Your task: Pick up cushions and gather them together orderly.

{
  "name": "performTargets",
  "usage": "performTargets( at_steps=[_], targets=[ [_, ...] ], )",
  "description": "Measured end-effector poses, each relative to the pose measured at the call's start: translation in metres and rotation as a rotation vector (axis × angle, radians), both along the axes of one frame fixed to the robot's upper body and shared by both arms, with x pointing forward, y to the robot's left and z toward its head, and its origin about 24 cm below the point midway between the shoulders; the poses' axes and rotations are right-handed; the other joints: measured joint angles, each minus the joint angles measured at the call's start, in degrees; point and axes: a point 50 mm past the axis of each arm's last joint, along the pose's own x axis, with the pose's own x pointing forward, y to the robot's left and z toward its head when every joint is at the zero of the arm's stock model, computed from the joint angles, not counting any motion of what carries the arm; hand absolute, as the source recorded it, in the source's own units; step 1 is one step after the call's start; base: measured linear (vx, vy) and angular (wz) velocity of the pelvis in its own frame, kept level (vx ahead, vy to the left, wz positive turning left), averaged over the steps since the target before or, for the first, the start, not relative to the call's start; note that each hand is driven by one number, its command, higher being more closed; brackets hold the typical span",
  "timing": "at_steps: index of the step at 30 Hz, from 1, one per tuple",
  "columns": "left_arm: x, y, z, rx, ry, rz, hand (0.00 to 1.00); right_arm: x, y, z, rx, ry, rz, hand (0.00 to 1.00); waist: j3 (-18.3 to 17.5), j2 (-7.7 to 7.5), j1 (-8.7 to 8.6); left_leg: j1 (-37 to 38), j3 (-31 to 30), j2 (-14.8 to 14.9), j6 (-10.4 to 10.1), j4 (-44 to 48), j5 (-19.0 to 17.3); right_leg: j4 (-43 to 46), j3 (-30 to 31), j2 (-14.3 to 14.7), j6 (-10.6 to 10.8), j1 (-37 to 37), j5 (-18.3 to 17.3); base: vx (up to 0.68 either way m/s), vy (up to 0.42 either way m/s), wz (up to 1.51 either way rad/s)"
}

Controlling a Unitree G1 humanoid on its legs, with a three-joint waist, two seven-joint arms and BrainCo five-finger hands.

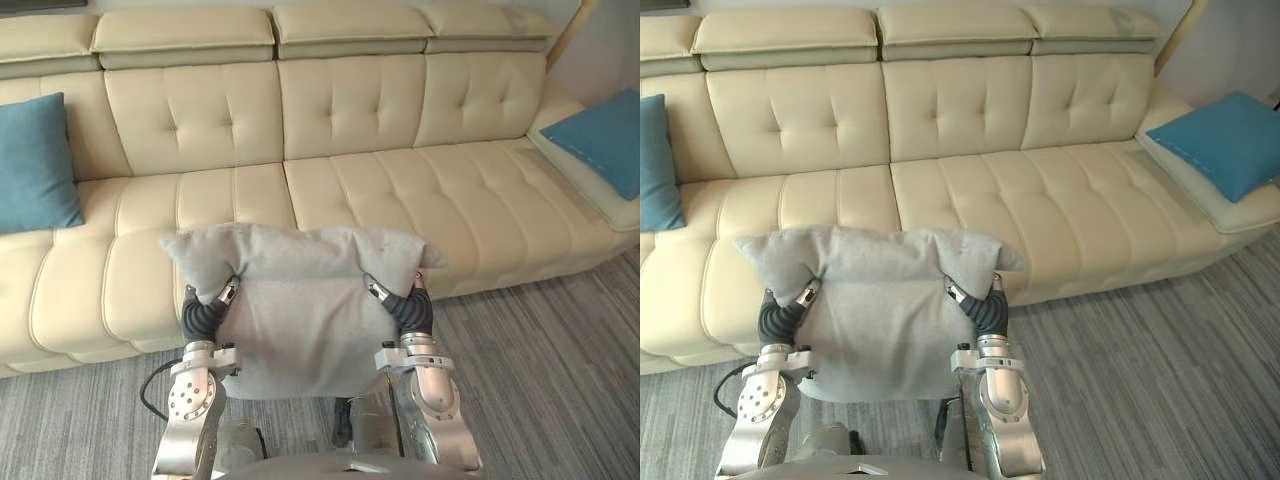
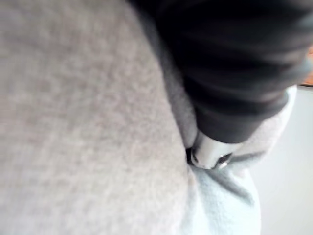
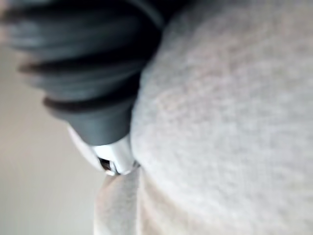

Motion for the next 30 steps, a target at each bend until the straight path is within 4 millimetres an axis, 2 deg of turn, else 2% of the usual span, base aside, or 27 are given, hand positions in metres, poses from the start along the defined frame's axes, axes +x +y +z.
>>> performTargets(
  at_steps=[1, 2, 3, 6, 7, 8, 9, 10, 11, 13, 14, 15, 16, 17, 18, 19, 20, 22, 24, 26, 27, 28, 29, 30],
  targets=[
    [0.001, 0.000, 0.001, 0.001, -0.003, 0.003, 1.00, 0.001, 0.000, 0.001, -0.009, -0.004, 0.006, 1.00, -0.2, -0.50, 0.15, 0.3, -0.4, -0.2, -1.3, -1.6, 0.9, 0.5, -0.2, -0.1, -0.2, -0.3, -0.7, 0.19, -0.106, 0.40],
    [0.002, 0.000, 0.000, 0.000, -0.003, 0.003, 1.00, 0.002, -0.001, 0.001, -0.011, -0.007, 0.007, 1.00, -0.1, -0.36, 0.22, 0.5, -0.6, -0.6, -1.9, -3.4, 1.6, 1.5, -0.4, -0.4, -0.2, -0.8, -1.8, 0.28, -0.143, 0.31],
    [0.002, -0.001, -0.002, -0.005, 0.006, 0.002, 1.00, 0.002, -0.001, 0.001, -0.017, -0.007, 0.008, 1.00, -0.1, 0.42, -0.30, 1.2, -1.6, -0.7, -2.9, -5.7, 2.5, 3.4, -1.4, -0.7, -0.5, -1.3, -3.9, 0.25, -0.144, 0.32],
    [0.001, -0.003, -0.003, -0.019, 0.012, 0.004, 1.00, 0.000, -0.004, -0.001, -0.037, 0.004, 0.014, 1.00, -0.3, 1.41, -0.50, 3.8, -4.4, 0.3, -4.6, -8.4, 3.4, 4.8, -3.6, 0.1, -1.8, 0.5, -6.9, 0.34, -0.173, 0.26],
    [0.001, -0.004, -0.003, -0.033, 0.012, 0.005, 1.00, -0.001, -0.004, 0.000, -0.038, -0.001, 0.015, 1.00, -0.2, 1.79, -0.47, 3.6, -6.2, 1.7, -5.4, -5.4, 4.0, 4.0, -4.7, 1.6, -2.3, 2.9, -8.4, 0.29, -0.184, 0.12],
    [0.001, -0.005, -0.003, -0.042, 0.012, 0.003, 1.00, -0.003, -0.005, 0.003, -0.042, -0.011, 0.017, 1.00, 0.0, 2.24, -0.59, 1.4, -7.7, 3.1, -5.1, 1.2, 4.8, 3.3, -5.5, 2.5, -2.7, 4.6, -9.2, 0.38, -0.236, 0.10],
    [0.000, -0.006, -0.004, -0.064, 0.012, -0.006, 1.00, -0.007, -0.007, 0.009, -0.049, -0.030, 0.019, 1.00, -0.1, 2.71, -0.41, -3.9, -8.3, 5.1, -4.3, 12.7, 9.2, 2.5, -6.2, 3.4, -3.5, 6.5, -10.0, 0.29, -0.164, 0.01],
    [0.000, -0.007, -0.005, -0.074, 0.014, -0.009, 1.00, -0.010, -0.008, 0.013, -0.054, -0.044, 0.023, 1.00, -0.1, 2.82, -0.32, -7.1, -7.8, 6.3, -3.5, 19.2, 14.7, 1.4, -6.1, 3.6, -3.8, 8.1, -10.3, 0.29, -0.111, -0.08],
    [0.000, -0.008, -0.005, -0.076, 0.014, -0.017, 1.00, -0.012, -0.009, 0.015, -0.055, -0.054, 0.020, 1.00, -0.2, 3.02, 0.08, -9.2, -7.0, 7.3, -2.5, 22.7, 17.8, 0.1, -6.0, 3.6, -3.9, 9.5, -10.3, 0.29, -0.054, -0.14],
    [0.000, -0.012, -0.004, -0.087, 0.008, -0.031, 1.00, -0.013, -0.011, 0.021, -0.054, -0.076, 0.011, 1.00, -0.4, 3.62, 0.44, -11.9, -4.2, 8.3, -1.8, 25.8, 13.8, -2.6, -5.1, 3.5, -3.9, 12.0, -10.3, 0.26, 0.021, -0.11],
    [0.000, -0.013, -0.004, -0.092, 0.007, -0.035, 1.00, -0.013, -0.012, 0.021, -0.052, -0.076, 0.005, 1.00, -0.4, 3.61, 0.87, -13.5, -2.2, 8.2, -0.7, 24.0, 11.0, -4.1, -4.8, 3.0, -3.9, 13.8, -10.3, 0.24, 0.075, -0.02],
    [0.000, -0.013, -0.004, -0.093, 0.008, -0.034, 1.00, -0.014, -0.012, 0.020, -0.052, -0.073, 0.005, 1.00, -0.4, 3.57, 1.04, -14.1, -1.4, 8.1, -0.4, 22.7, 10.1, -4.6, -4.9, 2.8, -3.9, 14.5, -10.3, 0.32, 0.176, 0.05],
    [0.000, -0.013, -0.004, -0.093, 0.007, -0.035, 1.00, -0.014, -0.012, 0.020, -0.052, -0.074, 0.005, 1.00, -0.3, 3.52, 1.62, -15.5, 0.0, 7.1, 0.0, 16.6, 9.0, -6.2, -4.9, 2.1, -3.5, 16.3, -10.5, 0.26, 0.230, 0.07],
    [0.000, -0.012, -0.002, -0.092, -0.001, -0.035, 1.00, -0.013, -0.012, 0.021, -0.053, -0.079, 0.006, 1.00, -0.1, 3.18, 2.28, -16.3, 0.0, 4.7, 0.0, 7.1, 9.2, -6.7, -4.7, 0.6, -1.4, 17.4, -11.8, 0.25, 0.256, 0.03],
    [-0.001, -0.012, -0.001, -0.092, -0.005, -0.033, 1.00, -0.013, -0.012, 0.021, -0.057, -0.077, 0.008, 1.00, -0.4, 3.91, 2.48, -16.1, -0.6, 3.6, -0.6, -1.3, 11.3, -6.2, -4.3, 0.2, 0.6, 17.7, -13.1, 0.23, 0.279, -0.09],
    [-0.003, -0.012, 0.000, -0.098, -0.007, -0.027, 1.00, -0.013, -0.012, 0.020, -0.059, -0.075, 0.011, 1.00, -0.6, 4.39, 2.85, -15.4, -1.2, 3.2, -0.6, -4.2, 16.5, -5.4, -3.6, 0.3, 1.7, 17.7, -13.8, 0.25, 0.260, -0.15],
    [-0.005, -0.006, 0.000, -0.073, -0.008, -0.022, 1.00, -0.014, -0.007, 0.016, -0.044, -0.045, 0.021, 1.00, -0.8, 2.68, 2.96, -14.2, 0.4, 1.5, 0.9, -3.9, 16.1, -5.2, -1.0, -1.3, 2.3, 17.6, -14.1, 0.38, 0.351, -0.17],
    [-0.005, 0.002, 0.006, -0.056, -0.033, -0.002, 1.00, -0.013, 0.000, 0.017, -0.028, -0.051, 0.045, 1.00, -0.5, 1.64, 3.34, -15.0, 2.0, 1.3, 3.0, -1.0, 14.4, -6.9, 1.8, -1.7, 2.4, 17.8, -13.2, 0.29, 0.237, -0.22],
    [-0.006, 0.007, 0.006, -0.038, -0.032, 0.004, 1.00, -0.013, 0.003, 0.017, -0.019, -0.054, 0.061, 1.00, -0.6, 0.60, 4.13, -13.9, 4.2, 1.5, 4.8, 1.1, 13.1, -7.3, 3.8, -2.5, 3.8, 18.4, -11.4, 0.21, 0.120, -0.53],
    [-0.008, 0.007, 0.004, -0.033, -0.022, 0.000, 1.00, -0.013, 0.003, 0.018, -0.022, -0.056, 0.070, 1.00, -0.5, 0.41, 4.19, -10.9, 4.6, 2.0, 2.9, 0.2, 10.6, -5.0, 4.8, -2.2, 5.3, 18.4, -10.0, 0.17, 0.066, -0.65],
    [-0.009, 0.008, 0.004, -0.026, -0.022, -0.008, 1.00, -0.012, 0.003, 0.018, -0.023, -0.057, 0.073, 1.00, -0.5, 0.21, 4.24, -9.2, 4.5, 2.4, 1.5, -1.0, 8.9, -0.6, 4.9, -2.1, 6.1, 16.6, -10.0, 0.09, 0.013, -0.53],
    [-0.008, 0.010, 0.004, -0.014, -0.020, -0.014, 1.00, -0.012, 0.004, 0.016, -0.018, -0.050, 0.072, 1.00, -0.3, -0.54, 3.63, -8.4, 4.6, 2.4, 1.6, -1.7, 8.6, 6.2, 5.0, -2.6, 6.7, 13.4, -9.6, 0.09, -0.037, -0.37],
    [-0.008, 0.011, 0.001, -0.006, -0.008, -0.017, 1.00, -0.011, 0.004, 0.011, -0.015, -0.029, 0.070, 1.00, -0.2, -1.20, 2.68, -7.0, 4.4, 2.4, 1.8, -3.0, 8.5, 15.1, 5.8, -3.3, 7.4, 8.5, -7.4, 0.10, -0.100, -0.06],
    [-0.009, 0.011, -0.005, -0.005, 0.022, -0.016, 1.00, -0.011, 0.004, 0.001, -0.017, 0.013, 0.074, 1.00, -0.1, -1.06, 1.88, -4.9, 4.3, 2.6, 1.5, -4.6, 8.7, 15.8, 6.9, -3.0, 4.5, 6.5, -11.2, 0.10, -0.123, 0.07]
  ],
)
